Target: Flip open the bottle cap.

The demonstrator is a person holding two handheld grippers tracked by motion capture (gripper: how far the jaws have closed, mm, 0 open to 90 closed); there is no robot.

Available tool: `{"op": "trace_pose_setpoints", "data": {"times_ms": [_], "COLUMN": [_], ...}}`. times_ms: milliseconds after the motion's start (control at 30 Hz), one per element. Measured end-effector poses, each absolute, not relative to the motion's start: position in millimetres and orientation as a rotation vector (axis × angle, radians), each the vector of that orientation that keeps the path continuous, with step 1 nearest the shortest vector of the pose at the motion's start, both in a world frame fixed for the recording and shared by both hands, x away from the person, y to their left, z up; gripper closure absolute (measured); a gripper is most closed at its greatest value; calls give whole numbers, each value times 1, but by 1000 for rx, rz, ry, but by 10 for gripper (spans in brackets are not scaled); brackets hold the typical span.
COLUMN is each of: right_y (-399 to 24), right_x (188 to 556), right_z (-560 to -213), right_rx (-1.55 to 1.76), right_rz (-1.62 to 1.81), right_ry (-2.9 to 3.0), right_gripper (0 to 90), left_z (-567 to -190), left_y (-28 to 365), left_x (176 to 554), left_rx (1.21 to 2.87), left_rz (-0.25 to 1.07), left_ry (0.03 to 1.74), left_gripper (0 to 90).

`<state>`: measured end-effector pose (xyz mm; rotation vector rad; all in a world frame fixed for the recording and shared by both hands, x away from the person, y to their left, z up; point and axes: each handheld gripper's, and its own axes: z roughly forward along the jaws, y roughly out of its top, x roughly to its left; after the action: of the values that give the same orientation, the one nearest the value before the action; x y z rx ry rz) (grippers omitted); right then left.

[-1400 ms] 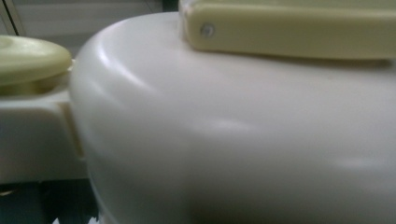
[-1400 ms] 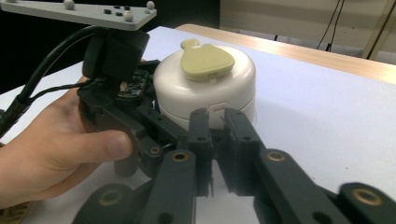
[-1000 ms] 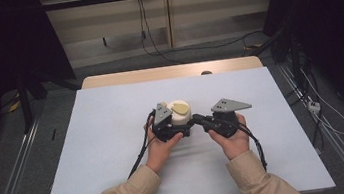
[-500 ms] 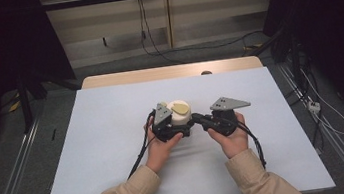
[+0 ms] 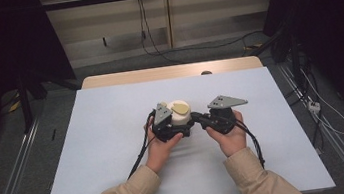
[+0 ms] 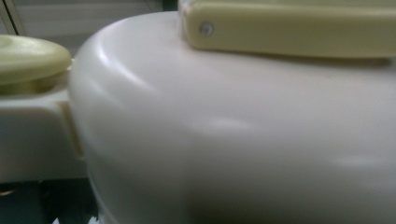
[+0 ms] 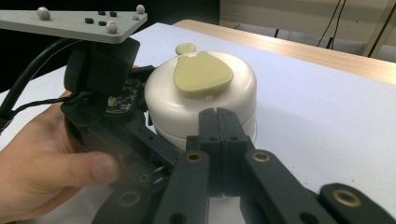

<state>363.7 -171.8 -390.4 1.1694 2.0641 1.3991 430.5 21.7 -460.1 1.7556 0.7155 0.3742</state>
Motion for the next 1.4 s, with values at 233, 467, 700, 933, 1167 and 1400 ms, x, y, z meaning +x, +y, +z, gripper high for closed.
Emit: {"op": "trace_pose_setpoints", "data": {"times_ms": [233, 467, 700, 933, 1167, 1400], "right_y": [-168, -165, -165, -165, -165, -165], "right_x": [366, 368, 370, 371, 373, 373], "right_z": [-388, -386, -385, -383, -383, -381], "right_rx": [1159, 1143, 1143, 1139, 1142, 1141], "right_rz": [1390, 1374, 1366, 1364, 1375, 1378], "right_ry": [2079, 2094, 2098, 2102, 2099, 2095], "right_gripper": [900, 900, 900, 900, 900, 900], "left_z": [-460, -460, -460, -460, -460, -460], "left_y": [22, 22, 22, 21, 22, 22], "left_x": [431, 431, 431, 430, 430, 430], "left_rx": [1755, 1755, 1755, 1754, 1756, 1755], "left_rz": [374, 373, 373, 372, 374, 374], "left_ry": [715, 716, 716, 720, 716, 716], "left_gripper": [49, 49, 49, 49, 49, 49]}}
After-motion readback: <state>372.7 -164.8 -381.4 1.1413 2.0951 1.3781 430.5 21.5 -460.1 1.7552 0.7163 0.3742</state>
